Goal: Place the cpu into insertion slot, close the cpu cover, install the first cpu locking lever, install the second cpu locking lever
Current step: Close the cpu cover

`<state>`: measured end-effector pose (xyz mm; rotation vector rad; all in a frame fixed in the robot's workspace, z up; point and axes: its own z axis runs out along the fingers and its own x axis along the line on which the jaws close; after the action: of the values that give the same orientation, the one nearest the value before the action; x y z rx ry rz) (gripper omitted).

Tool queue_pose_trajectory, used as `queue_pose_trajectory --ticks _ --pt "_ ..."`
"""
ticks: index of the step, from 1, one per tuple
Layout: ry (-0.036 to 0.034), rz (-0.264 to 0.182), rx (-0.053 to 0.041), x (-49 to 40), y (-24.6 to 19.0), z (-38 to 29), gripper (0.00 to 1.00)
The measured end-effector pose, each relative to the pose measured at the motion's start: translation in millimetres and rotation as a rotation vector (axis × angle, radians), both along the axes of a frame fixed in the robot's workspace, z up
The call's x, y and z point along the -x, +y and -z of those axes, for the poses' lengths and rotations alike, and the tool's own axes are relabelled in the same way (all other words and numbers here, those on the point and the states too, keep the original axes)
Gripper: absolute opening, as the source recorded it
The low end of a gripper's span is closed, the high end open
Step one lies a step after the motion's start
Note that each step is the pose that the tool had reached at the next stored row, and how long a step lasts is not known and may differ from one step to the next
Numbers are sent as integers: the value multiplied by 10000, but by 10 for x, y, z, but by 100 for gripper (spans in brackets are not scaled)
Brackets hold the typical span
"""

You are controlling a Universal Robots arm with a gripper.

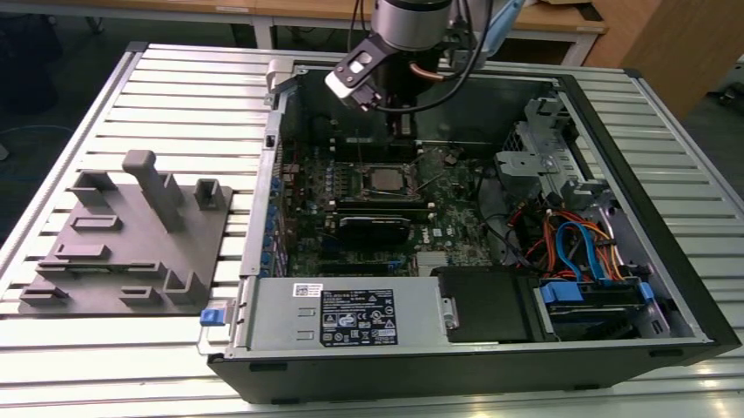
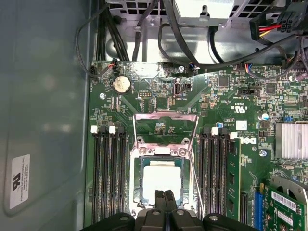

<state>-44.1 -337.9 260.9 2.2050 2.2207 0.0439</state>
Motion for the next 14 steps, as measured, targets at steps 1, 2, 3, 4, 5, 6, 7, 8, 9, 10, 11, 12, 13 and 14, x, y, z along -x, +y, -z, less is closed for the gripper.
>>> queue_pose_trajectory --ticks 1,2,3,4,5,6,7,8,9,10,11,12,13,14 --pt "0 1 0 -6 0 0 10" --pt "-1 1 0 -14 0 0 10" --pt "-1 1 -1 -19 0 1 10" --pt "-1 1 -1 -20 0 0 10" --pt "-1 3 -1 -21 0 1 10" --pt "-1 2 -1 -23 0 1 10" --pt "-1 2 -1 -24 0 0 10" --pt "0 1 1 -24 0 -3 10" --pt "0 2 2 -24 0 -13 10" --pt "0 2 0 -24 0 -26 10" --pt "-1 2 -1 -24 0 -39 10" --pt "-1 2 -1 -24 0 -49 10" --pt "-1 1 0 -24 0 -56 10" --pt "-1 2 -1 -24 0 -60 10"
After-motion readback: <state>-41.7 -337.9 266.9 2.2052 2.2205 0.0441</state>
